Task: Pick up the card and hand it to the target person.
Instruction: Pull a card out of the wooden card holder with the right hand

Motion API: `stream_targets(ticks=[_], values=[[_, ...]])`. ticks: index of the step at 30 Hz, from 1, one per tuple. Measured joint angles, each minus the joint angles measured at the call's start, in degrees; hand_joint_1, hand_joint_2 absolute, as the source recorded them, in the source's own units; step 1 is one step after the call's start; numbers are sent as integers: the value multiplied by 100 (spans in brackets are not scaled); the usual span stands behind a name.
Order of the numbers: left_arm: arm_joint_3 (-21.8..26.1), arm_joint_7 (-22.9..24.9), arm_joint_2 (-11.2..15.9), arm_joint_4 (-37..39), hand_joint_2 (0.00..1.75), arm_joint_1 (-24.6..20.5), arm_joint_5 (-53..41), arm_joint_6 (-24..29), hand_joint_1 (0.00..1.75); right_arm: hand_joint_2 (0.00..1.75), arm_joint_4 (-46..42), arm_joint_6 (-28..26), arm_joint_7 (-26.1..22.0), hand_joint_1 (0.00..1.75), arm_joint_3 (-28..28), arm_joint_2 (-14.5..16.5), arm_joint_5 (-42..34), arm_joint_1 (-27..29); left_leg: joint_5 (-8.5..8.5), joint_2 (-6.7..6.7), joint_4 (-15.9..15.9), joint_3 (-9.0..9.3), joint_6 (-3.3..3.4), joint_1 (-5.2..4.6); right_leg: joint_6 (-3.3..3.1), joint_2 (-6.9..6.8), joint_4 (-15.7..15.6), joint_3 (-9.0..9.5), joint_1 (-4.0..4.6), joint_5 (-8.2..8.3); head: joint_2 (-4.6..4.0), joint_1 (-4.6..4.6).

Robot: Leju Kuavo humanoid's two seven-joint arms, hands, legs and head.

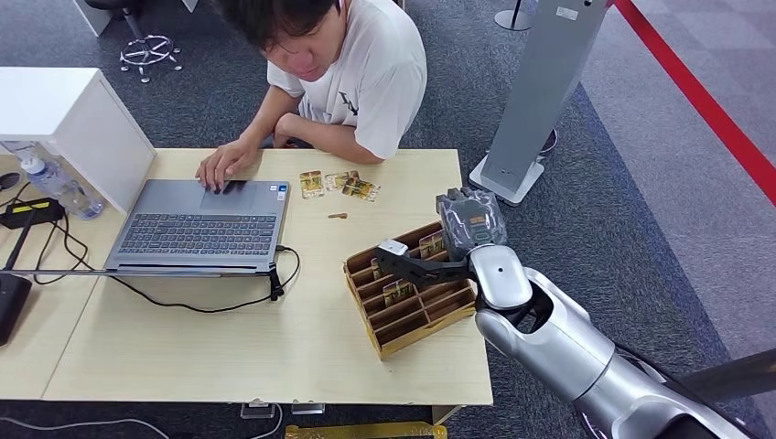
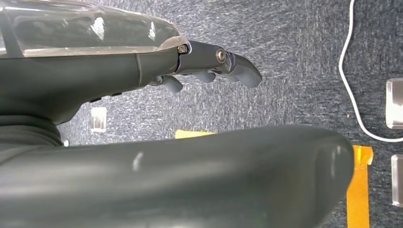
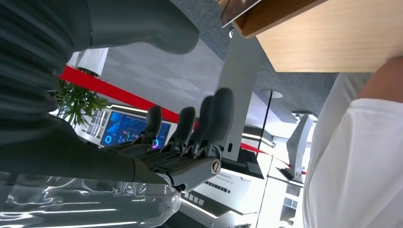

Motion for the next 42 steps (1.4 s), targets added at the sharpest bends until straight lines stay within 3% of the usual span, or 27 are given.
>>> stream_targets(ticks=[13, 20, 36, 42], values=[[0, 8, -1, 0, 0, 1, 18, -4, 0, 175, 382, -15, 1, 71, 200, 103, -133, -82, 0, 0, 0, 1, 0, 0, 0, 0, 0, -1, 0, 0, 0, 1], [0, 21, -2, 0, 0, 2, 33, -3, 0, 175, 496, -45, -1, 68, 301, 123, -281, -100, 0, 0, 0, 1, 0, 0, 0, 0, 0, -1, 0, 0, 0, 1], [0, 21, -1, 0, 0, 2, 44, 2, 0, 175, 696, -108, -54, 89, 461, 159, -435, -116, 0, 0, 0, 2, 0, 0, 0, 0, 0, -1, 0, 0, 0, 1], [0, 21, -1, 0, 0, 2, 44, 2, 0, 175, 735, -117, -54, 106, 489, 166, -448, -120, 0, 0, 0, 2, 0, 0, 0, 0, 0, 0, 0, 0, 0, 1]])
